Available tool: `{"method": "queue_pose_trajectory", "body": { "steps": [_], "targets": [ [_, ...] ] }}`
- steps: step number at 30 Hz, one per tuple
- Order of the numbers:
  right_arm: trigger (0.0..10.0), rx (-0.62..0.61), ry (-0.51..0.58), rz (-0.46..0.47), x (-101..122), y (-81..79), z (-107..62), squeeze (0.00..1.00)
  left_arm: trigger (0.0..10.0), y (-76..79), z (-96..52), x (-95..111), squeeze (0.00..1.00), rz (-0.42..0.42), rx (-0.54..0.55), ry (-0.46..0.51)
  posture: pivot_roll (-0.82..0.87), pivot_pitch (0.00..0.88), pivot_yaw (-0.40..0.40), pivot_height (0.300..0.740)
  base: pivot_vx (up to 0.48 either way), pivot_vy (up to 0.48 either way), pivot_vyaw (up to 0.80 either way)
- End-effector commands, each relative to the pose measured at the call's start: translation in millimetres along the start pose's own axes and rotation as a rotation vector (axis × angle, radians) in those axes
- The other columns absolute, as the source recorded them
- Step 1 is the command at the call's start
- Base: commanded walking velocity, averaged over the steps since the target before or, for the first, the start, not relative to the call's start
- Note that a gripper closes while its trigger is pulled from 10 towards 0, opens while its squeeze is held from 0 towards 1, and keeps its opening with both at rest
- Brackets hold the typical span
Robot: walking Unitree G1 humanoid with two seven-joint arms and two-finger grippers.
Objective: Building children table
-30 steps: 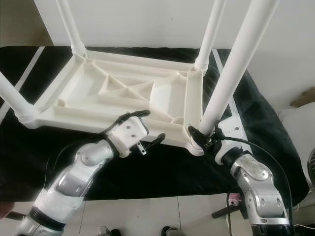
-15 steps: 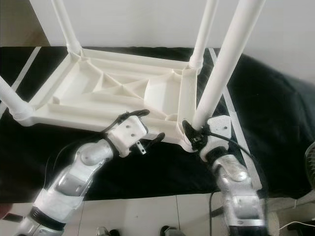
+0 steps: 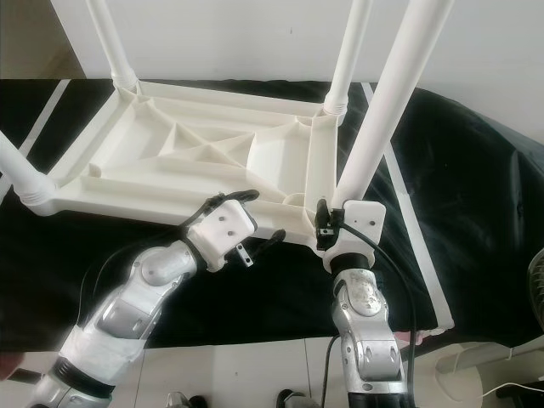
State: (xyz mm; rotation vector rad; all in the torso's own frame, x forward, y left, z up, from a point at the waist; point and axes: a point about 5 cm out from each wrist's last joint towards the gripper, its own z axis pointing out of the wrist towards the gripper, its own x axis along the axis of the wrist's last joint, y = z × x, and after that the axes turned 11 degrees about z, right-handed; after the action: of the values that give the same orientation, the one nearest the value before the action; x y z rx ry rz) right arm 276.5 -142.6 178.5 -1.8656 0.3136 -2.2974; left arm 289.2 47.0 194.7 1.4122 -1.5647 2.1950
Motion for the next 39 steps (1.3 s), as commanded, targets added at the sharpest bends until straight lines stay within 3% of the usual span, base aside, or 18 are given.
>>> {"method": "queue_pose_trajectory", "body": {
  "steps": [1, 3, 4, 5, 12, 13, 14, 17, 20, 23, 26, 28, 31, 39],
  "targets": [
    [10.0, -0.028, -0.032, 0.031, -8.1, 1.6, -0.5, 0.0, 10.0, 0.3, 0.2, 2.7, 0.0, 0.009, 0.0, 0.002, -0.1, 0.181, -0.008, 0.74, 0.0, 0.0, 0.0],
    [10.0, -0.028, -0.032, 0.031, -8.1, 1.6, -0.5, 0.0, 10.0, 0.3, 0.2, 2.7, 0.0, 0.009, 0.0, 0.002, -0.1, 0.181, -0.008, 0.74, 0.0, 0.0, 0.0],
    [10.0, -0.033, -0.024, 0.035, -7.4, 1.7, 0.3, 0.93, 10.0, -0.3, -0.1, 2.3, 0.0, 0.009, 0.002, 0.001, -0.1, 0.179, -0.007, 0.74, 0.0, 0.0, 0.0],
    [10.0, -0.024, -0.013, 0.053, -6.0, -0.1, 1.1, 1.0, 10.0, -0.8, -0.4, 1.9, 0.0, 0.008, 0.002, 0.0, -0.1, 0.178, -0.006, 0.74, 0.0, 0.0, 0.0],
    [10.0, 0.046, 0.018, 0.088, 0.0, -8.6, 4.7, 1.0, 10.0, -1.5, -0.8, 1.9, 0.0, 0.011, 0.0, -0.001, -0.09, 0.174, 0.002, 0.74, 0.0, 0.0, 0.0],
    [10.0, 0.096, 0.018, 0.094, 1.7, -10.4, 5.6, 0.0, 10.0, -1.6, -0.9, 1.9, 0.0, 0.011, -0.001, -0.001, -0.09, 0.176, 0.005, 0.74, 0.0, 0.0, 0.0],
    [10.0, 0.096, 0.018, 0.094, 1.7, -10.4, 5.6, 0.0, 10.0, -1.6, -0.9, 1.9, 0.0, 0.011, -0.001, -0.001, -0.09, 0.176, 0.005, 0.74, 0.0, 0.0, 0.0],
    [10.0, 0.279, -0.016, 0.08, 4.9, -12.8, 4.5, 0.0, 10.0, -1.7, -1.2, 1.7, 0.0, 0.014, -0.009, 0.0, -0.09, 0.176, 0.013, 0.74, 0.0, 0.0, 0.0],
    [10.0, 0.309, -0.026, 0.051, 5.1, -10.8, 3.6, 0.0, 10.0, -1.7, -1.2, 1.6, 0.0, 0.016, -0.011, 0.0, -0.09, 0.176, 0.014, 0.74, 0.0, 0.0, 0.0],
    [10.0, 0.384, -0.079, -0.035, 10.4, 18.1, -1.3, 0.0, 10.0, -2.1, -1.7, 1.1, 0.0, 0.019, -0.019, 0.001, -0.09, 0.184, 0.032, 0.74, 0.0, 0.0, 0.0],
    [10.0, 0.391, -0.086, -0.049, 12.4, 23.7, -1.8, 0.0, 10.0, -2.1, -1.9, 1.0, 0.0, 0.019, -0.021, 0.001, -0.09, 0.185, 0.033, 0.74, 0.0, 0.0, 0.0],
    [10.0, 0.447, -0.129, -0.099, 15.5, 35.8, -5.7, 0.0, 10.0, -0.9, -2.7, 0.7, 0.0, 0.022, -0.033, 0.001, -0.09, 0.187, 0.049, 0.74, 0.0, 0.0, 0.0],
    [10.0, 0.511, -0.183, -0.139, 16.9, 44.9, -9.4, 0.0, 10.0, -0.7, -3.4, 0.2, 0.0, 0.022, -0.039, 0.001, -0.09, 0.185, 0.051, 0.74, 0.0, 0.0, 0.0],
    [10.0, 0.595, -0.233, -0.194, 15.0, 49.2, -2.9, 0.0, 10.0, 1.4, -2.0, -1.0, 0.0, 0.003, -0.071, 0.002, -0.1, 0.174, 0.054, 0.74, 0.0, 0.0, 0.0]
  ]
}}
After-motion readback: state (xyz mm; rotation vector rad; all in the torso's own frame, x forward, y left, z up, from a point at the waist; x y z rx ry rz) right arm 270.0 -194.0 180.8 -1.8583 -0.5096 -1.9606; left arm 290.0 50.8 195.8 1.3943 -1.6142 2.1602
